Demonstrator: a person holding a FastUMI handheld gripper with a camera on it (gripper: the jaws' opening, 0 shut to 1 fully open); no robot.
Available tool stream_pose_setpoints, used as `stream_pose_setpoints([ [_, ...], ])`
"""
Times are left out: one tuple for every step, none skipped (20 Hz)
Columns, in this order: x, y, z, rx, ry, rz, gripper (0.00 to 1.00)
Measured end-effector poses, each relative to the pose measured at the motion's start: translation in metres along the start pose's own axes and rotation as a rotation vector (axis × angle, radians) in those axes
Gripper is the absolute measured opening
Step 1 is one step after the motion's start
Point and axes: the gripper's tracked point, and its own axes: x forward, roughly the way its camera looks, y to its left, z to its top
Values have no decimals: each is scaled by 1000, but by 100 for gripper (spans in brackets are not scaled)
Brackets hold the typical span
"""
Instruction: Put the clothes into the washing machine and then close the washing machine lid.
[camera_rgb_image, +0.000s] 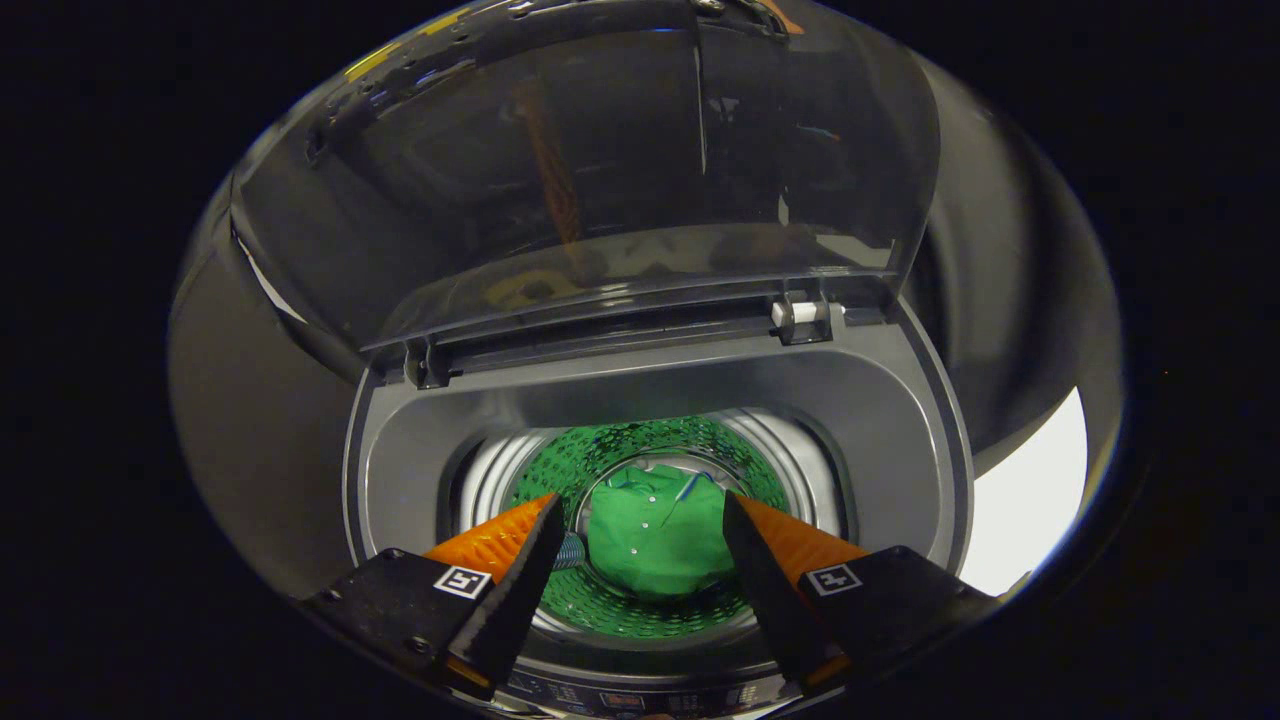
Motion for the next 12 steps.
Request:
stream_pose_setpoints([
  [-2, -1, 1, 0, -8, -6, 98],
  [-4, -3, 3, -5, -14, -17, 98],
  [-7, -4, 5, -15, -27, -22, 98],
  [-12, -2, 10, -26, -48, -17, 98],
  [-18, -1, 14, -35, -67, -14, 98],
  [-26, 0, 20, -40, -84, -9, 98],
  [-30, 3, 21, -40, -98, -4, 98],
  [-34, 5, 25, -35, -108, 4, 98],
  [-40, 8, 28, -31, -113, 17, 98],
  [-47, 9, 34, -29, -126, 22, 98],
  [-53, 10, 41, -32, -151, 26, 98],
  [-61, 10, 48, -40, -173, 29, 98],
])
